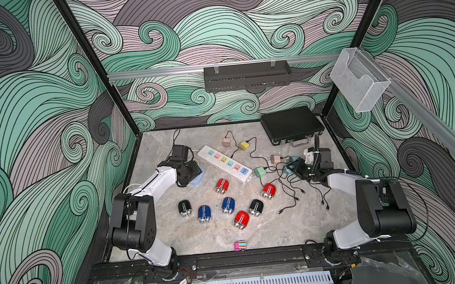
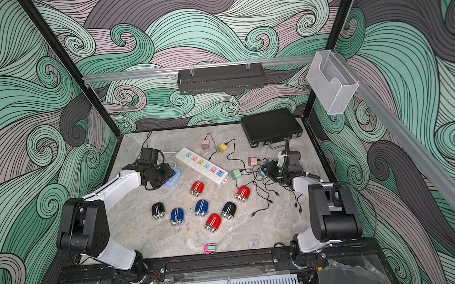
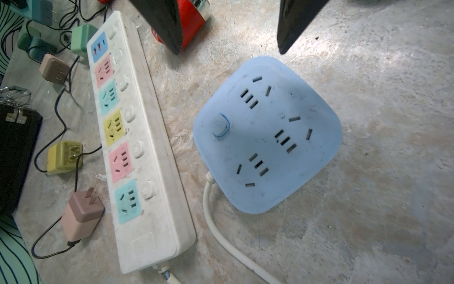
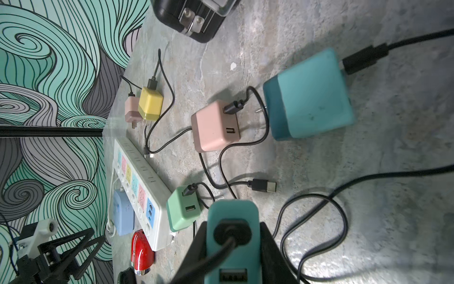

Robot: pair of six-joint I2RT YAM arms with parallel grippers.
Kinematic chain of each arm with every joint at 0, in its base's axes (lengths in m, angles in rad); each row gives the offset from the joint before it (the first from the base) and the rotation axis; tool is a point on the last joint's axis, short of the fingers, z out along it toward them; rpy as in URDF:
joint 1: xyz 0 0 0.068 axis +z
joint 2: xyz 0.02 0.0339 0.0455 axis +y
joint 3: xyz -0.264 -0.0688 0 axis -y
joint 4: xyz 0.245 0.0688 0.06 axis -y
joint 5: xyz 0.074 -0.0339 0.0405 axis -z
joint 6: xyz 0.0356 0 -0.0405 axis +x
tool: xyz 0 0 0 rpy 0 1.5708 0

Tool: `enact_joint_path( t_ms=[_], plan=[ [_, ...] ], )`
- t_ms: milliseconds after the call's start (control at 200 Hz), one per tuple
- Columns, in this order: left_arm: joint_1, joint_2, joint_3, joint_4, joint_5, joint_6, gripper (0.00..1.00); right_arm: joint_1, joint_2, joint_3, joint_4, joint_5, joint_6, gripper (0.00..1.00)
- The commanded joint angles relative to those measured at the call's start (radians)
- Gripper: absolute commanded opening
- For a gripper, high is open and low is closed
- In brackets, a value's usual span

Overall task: Unplug the electric shaver
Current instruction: Place the plug at the center of the board.

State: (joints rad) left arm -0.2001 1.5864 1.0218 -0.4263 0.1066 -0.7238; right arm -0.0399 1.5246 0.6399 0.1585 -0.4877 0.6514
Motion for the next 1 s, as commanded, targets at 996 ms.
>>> enact_joint_path(
  t_ms=[996],
  plan=[
    [-0.032, -0.04, -0.034, -0.018, -0.044, 0.027, 0.61, -0.012, -0.149, -0.066, -0.207, 0.083, -0.036, 0.47]
  ],
)
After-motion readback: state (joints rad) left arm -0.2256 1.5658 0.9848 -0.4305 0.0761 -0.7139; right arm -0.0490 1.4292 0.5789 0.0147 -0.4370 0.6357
